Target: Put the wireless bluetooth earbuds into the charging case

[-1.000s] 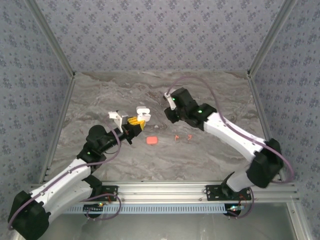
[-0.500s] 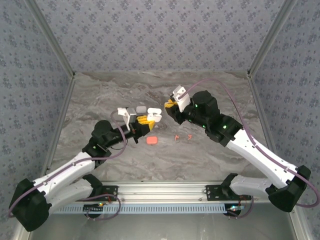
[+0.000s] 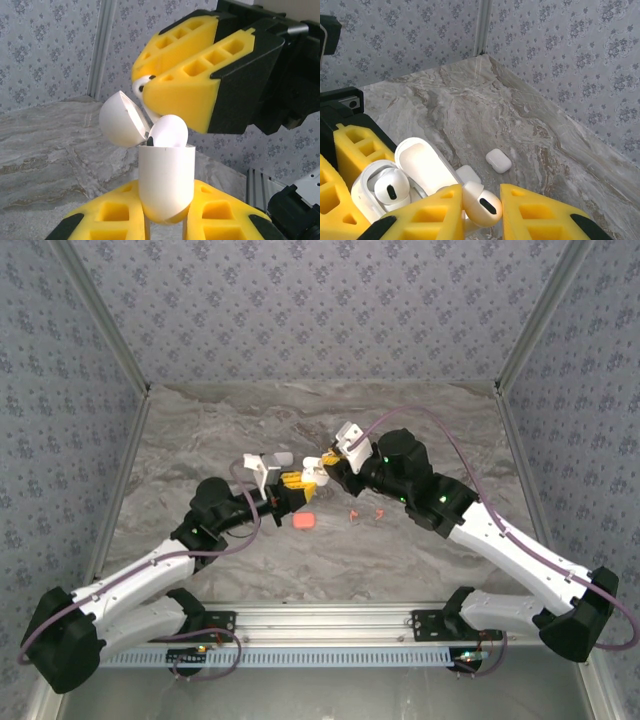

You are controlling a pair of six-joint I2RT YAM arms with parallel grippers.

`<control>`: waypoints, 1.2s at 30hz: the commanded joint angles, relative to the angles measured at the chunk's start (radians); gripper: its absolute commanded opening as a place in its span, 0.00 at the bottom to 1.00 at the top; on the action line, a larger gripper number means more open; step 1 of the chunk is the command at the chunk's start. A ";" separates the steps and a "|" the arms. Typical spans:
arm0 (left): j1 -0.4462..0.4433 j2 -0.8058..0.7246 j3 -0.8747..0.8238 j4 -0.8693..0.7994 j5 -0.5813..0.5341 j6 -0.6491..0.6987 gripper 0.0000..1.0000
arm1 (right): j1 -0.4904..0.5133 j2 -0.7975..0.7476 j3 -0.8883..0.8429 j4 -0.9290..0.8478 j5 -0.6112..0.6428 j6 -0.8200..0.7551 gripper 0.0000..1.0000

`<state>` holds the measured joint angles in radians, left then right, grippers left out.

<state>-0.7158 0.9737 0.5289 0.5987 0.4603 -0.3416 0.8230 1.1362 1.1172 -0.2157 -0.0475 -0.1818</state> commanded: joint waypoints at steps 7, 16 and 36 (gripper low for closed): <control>-0.010 0.017 0.046 0.060 0.008 0.004 0.00 | 0.016 -0.008 -0.031 0.002 0.028 -0.030 0.24; -0.011 0.033 0.051 0.064 0.000 0.003 0.00 | 0.018 -0.016 -0.040 -0.028 0.000 -0.028 0.24; -0.014 0.057 0.046 0.090 -0.012 -0.003 0.00 | -0.025 -0.010 -0.014 -0.093 -0.122 0.058 0.29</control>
<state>-0.7269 1.0363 0.5304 0.6037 0.4564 -0.3420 0.8085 1.1347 1.0870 -0.2649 -0.1219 -0.1608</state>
